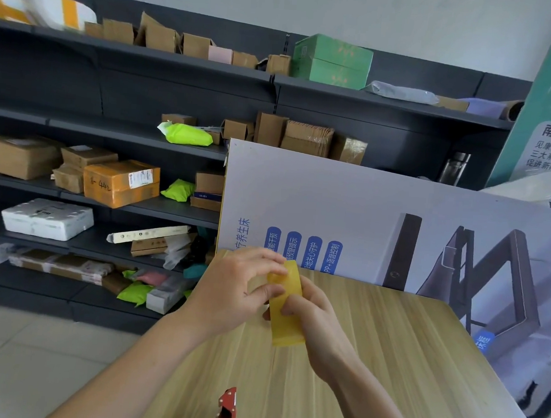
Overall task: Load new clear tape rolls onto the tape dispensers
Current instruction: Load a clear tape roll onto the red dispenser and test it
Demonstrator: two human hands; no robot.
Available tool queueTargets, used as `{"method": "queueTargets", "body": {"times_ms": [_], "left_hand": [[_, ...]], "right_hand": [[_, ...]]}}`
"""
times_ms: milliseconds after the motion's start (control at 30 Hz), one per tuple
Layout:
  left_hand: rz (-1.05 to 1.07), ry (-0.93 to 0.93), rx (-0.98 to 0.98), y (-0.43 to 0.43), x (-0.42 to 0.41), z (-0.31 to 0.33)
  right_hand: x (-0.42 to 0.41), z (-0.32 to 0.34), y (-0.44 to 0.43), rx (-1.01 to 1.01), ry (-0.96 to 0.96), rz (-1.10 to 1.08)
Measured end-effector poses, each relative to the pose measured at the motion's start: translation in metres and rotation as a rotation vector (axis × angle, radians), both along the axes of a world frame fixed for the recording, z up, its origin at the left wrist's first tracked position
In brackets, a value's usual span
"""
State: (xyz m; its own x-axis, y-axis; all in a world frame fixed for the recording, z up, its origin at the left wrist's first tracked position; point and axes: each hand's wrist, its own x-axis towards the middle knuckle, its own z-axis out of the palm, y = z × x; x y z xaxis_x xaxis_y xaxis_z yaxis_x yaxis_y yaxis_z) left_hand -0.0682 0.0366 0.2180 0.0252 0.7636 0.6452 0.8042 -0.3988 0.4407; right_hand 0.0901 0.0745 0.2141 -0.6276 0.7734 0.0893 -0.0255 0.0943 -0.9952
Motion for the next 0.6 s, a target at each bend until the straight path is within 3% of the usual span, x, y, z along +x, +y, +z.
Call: {"method": "queueTargets", "body": {"times_ms": [267,367,467,600], "left_hand": [[0.056,0.083,0.046,0.006,0.006,0.002],[0.158,-0.029,0.024,0.008,0.008,0.004],[0.235,-0.399,-0.107,0.013,0.01,0.012],[0.141,-1.262,-0.377,0.023,-0.002,0.012]], "right_hand": [[-0.003,0.0,0.003,0.021,-0.055,0.004],[-0.003,0.0,0.004,0.034,-0.091,0.002],[-0.001,-0.001,0.004,0.025,-0.085,-0.024],[0.002,0.0,0.007,0.037,-0.076,-0.03]]}}
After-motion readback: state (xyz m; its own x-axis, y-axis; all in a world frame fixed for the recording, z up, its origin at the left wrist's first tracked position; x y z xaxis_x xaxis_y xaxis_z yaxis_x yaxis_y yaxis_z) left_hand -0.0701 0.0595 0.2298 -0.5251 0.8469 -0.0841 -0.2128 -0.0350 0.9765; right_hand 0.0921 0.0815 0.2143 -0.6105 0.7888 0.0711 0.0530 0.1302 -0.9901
